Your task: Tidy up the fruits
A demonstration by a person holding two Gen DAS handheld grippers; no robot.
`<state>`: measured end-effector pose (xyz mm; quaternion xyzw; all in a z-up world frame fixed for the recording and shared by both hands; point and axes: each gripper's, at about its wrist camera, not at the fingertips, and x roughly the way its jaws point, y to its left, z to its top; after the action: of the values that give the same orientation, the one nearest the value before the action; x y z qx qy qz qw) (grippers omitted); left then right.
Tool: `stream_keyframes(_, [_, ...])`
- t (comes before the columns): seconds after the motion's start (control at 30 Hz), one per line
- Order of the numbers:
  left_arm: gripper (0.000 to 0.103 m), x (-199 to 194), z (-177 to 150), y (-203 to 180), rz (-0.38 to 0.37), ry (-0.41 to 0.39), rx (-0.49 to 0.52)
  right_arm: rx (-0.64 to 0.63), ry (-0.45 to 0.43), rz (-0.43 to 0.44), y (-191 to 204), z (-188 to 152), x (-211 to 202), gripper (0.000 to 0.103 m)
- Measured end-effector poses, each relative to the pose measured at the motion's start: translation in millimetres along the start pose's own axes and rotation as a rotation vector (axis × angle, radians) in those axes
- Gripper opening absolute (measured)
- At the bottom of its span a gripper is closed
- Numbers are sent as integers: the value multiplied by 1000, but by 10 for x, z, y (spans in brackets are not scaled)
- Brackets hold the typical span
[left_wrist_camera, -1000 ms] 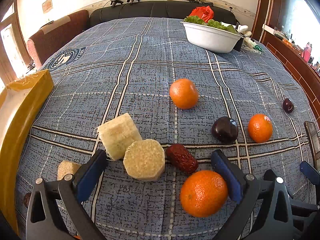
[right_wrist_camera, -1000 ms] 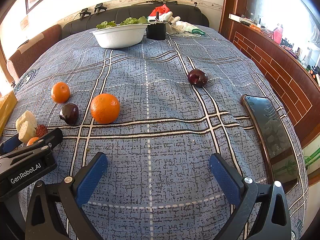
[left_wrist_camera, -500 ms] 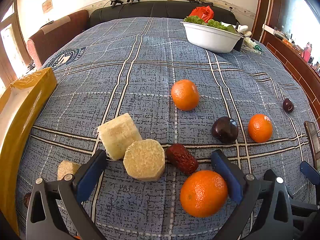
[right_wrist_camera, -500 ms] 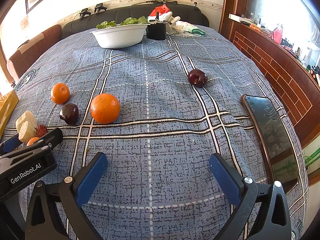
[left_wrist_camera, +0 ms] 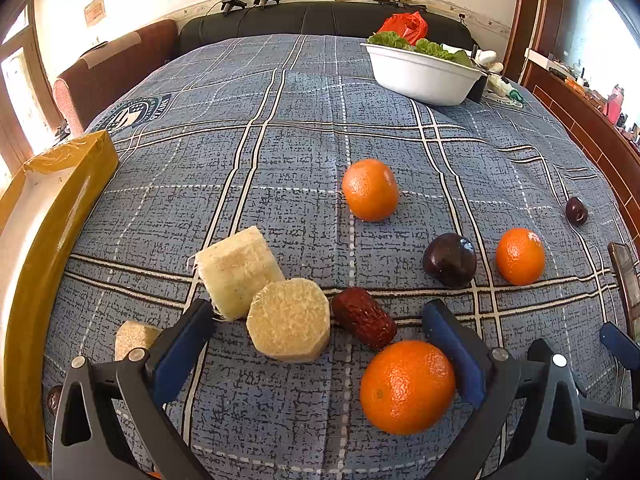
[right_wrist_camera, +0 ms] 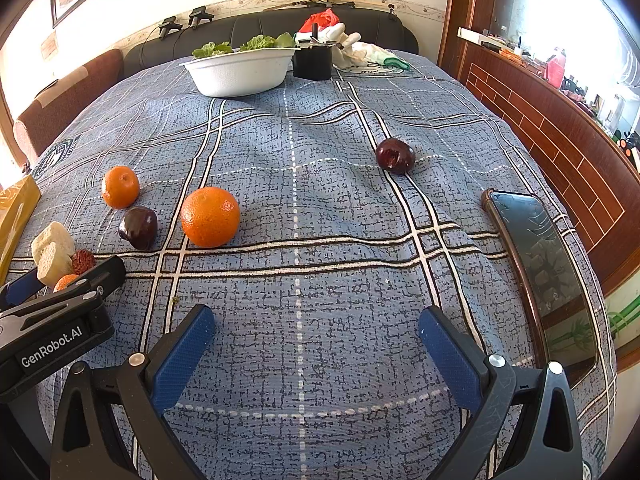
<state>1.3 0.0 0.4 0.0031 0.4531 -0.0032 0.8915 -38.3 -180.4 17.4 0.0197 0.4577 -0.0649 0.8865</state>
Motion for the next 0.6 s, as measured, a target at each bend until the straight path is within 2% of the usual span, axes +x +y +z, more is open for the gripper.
stream_keyframes(0.6, [103,-5,-10,-5,6,0,-8,0,0,0,-1,1,3,103])
